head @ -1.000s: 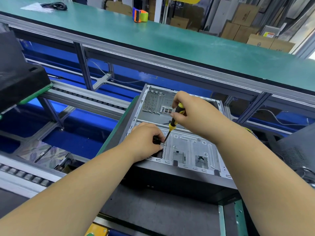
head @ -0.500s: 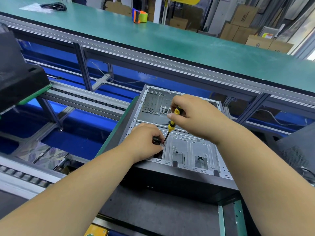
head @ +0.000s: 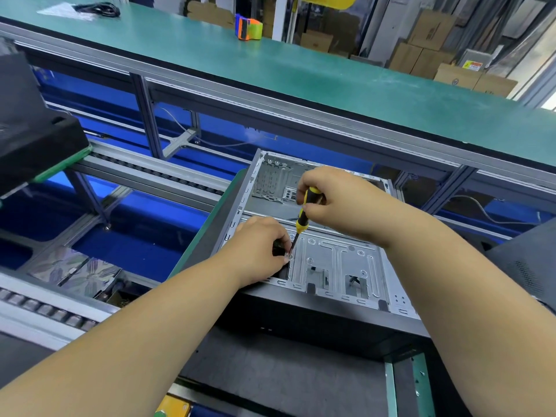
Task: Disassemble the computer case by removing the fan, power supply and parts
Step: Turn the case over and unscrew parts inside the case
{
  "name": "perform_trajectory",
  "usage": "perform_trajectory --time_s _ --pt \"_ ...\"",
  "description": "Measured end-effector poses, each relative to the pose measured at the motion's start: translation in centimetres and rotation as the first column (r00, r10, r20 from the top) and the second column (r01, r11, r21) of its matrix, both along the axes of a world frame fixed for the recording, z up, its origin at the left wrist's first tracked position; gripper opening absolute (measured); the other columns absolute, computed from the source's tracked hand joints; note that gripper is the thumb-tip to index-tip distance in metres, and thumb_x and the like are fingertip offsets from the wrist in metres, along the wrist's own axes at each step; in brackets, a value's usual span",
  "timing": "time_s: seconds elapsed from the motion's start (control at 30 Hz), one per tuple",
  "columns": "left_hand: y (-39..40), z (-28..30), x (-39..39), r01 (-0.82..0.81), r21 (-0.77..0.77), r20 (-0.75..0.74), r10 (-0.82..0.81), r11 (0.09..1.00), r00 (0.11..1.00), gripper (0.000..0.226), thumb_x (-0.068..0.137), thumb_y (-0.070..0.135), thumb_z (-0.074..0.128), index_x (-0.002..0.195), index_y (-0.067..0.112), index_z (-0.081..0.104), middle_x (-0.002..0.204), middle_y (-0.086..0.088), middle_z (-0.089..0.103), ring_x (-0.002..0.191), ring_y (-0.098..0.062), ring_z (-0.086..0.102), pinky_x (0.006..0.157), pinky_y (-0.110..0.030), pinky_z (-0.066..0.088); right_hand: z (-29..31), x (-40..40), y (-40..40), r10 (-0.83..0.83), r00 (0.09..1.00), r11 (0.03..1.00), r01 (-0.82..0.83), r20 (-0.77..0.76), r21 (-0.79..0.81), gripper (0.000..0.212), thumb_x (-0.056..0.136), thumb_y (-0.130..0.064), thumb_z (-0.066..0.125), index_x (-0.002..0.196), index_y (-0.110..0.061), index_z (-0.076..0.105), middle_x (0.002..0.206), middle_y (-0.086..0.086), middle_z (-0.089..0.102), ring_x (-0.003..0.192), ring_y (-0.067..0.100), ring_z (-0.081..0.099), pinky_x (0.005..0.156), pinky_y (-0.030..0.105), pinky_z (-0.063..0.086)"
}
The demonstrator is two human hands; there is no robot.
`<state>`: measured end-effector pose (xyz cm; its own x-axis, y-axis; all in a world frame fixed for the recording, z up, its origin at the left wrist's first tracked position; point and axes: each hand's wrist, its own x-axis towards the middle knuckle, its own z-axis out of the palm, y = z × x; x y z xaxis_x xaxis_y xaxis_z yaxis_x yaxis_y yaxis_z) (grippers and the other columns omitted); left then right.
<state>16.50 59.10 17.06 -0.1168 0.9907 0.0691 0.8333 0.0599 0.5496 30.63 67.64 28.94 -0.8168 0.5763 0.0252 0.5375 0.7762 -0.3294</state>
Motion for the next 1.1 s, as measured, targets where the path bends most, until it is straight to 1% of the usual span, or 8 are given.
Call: perform_trajectory --time_s 0.13,0.2,0.3,0.43,0.63,0.77,0.83,1.1 --pt "0.1 -0.1 -0.1 -0.028 0.013 0.019 0.028 1.000 0.999 0.025 0.080 0.034 0.074 0.102 0.034 0.062 0.112 0.011 0.051 0.116 -0.016 0.043 0.103 -0.036 0.040 0.1 0.3 0.2 0.028 1.000 1.000 -0.028 -0.001 -0.009 0.011 0.087 -0.019 0.059 0.093 -0.028 0.063 0.095 -0.010 0.053 0.084 0.010 0.054 0.071 0.028 0.041" --pt "0.0 -0.3 -0.1 -0.021 0.015 0.032 0.021 1.000 0.999 0.027 0.081 0.034 0.073 0.104 0.034 0.061 0.112 0.013 0.050 0.117 -0.014 0.041 0.104 -0.035 0.038 0.1 0.4 0.3 0.017 0.999 0.994 -0.020 0.033 0.105 0.011 0.092 -0.036 0.057 0.096 -0.027 0.061 0.092 -0.009 0.055 0.084 0.014 0.054 0.070 0.032 0.042" --pt "0.0 -0.3 -0.2 -0.008 0.019 0.039 0.007 1.000 0.999 0.024 0.081 0.033 0.073 0.102 0.035 0.062 0.111 0.015 0.048 0.118 -0.012 0.040 0.105 -0.033 0.035 0.0 0.4 0.5 -0.030 0.993 0.956 -0.006 0.116 0.293 0.036 0.095 -0.059 0.045 0.099 -0.025 0.057 0.081 -0.008 0.059 0.078 0.017 0.055 0.060 0.032 0.040" --pt "0.0 -0.3 -0.2 -0.002 0.021 0.039 0.001 1.000 0.999 0.017 0.082 0.032 0.072 0.097 0.034 0.064 0.110 0.015 0.049 0.118 -0.013 0.040 0.106 -0.033 0.034 0.1 0.3 0.6 -0.018 0.996 0.970 -0.003 0.083 0.242 0.022 0.097 -0.047 0.052 0.108 -0.028 0.056 0.077 -0.013 0.051 0.073 0.013 0.048 0.053 0.027 0.029" --pt "-0.1 -0.3 -0.2 -0.002 0.021 0.043 0.001 1.000 0.999 0.013 0.082 0.032 0.071 0.093 0.035 0.065 0.108 0.016 0.048 0.117 -0.012 0.039 0.106 -0.032 0.034 0.1 0.1 0.1 0.013 0.999 1.000 -0.013 0.032 0.018 0.015 0.085 -0.019 0.060 0.098 -0.027 0.060 0.090 -0.016 0.053 0.079 -0.001 0.051 0.064 0.023 0.039" --pt "-0.1 -0.5 -0.3 -0.006 0.023 0.064 0.004 1.000 0.998 0.014 0.081 0.030 0.071 0.093 0.034 0.065 0.109 0.015 0.048 0.117 -0.012 0.038 0.105 -0.030 0.034 -0.4 0.3 -0.2 -0.022 0.999 0.990 0.016 0.045 0.137 0.008 0.090 -0.035 0.056 0.093 -0.029 0.056 0.084 -0.012 0.057 0.075 0.007 0.052 0.061 0.029 0.041" --pt "0.0 -0.6 -0.3 -0.018 0.026 0.081 0.016 1.000 0.997 0.015 0.080 0.027 0.071 0.093 0.032 0.065 0.107 0.016 0.047 0.116 -0.009 0.037 0.101 -0.026 0.033 -0.4 0.4 -0.2 -0.026 0.997 0.975 0.010 0.067 0.220 0.022 0.094 -0.050 0.051 0.092 -0.029 0.054 0.077 -0.011 0.058 0.071 0.010 0.051 0.058 0.028 0.040" --pt "0.2 -0.9 -0.3 -0.041 0.040 0.061 0.038 0.998 0.997 0.012 0.076 0.024 0.069 0.085 0.030 0.066 0.104 0.019 0.044 0.112 -0.008 0.032 0.096 -0.022 0.031 -0.3 0.5 -0.4 -0.029 1.000 0.996 0.029 -0.003 0.084 0.008 0.093 -0.034 0.060 0.096 -0.030 0.055 0.080 -0.013 0.058 0.070 0.003 0.051 0.059 0.028 0.041"
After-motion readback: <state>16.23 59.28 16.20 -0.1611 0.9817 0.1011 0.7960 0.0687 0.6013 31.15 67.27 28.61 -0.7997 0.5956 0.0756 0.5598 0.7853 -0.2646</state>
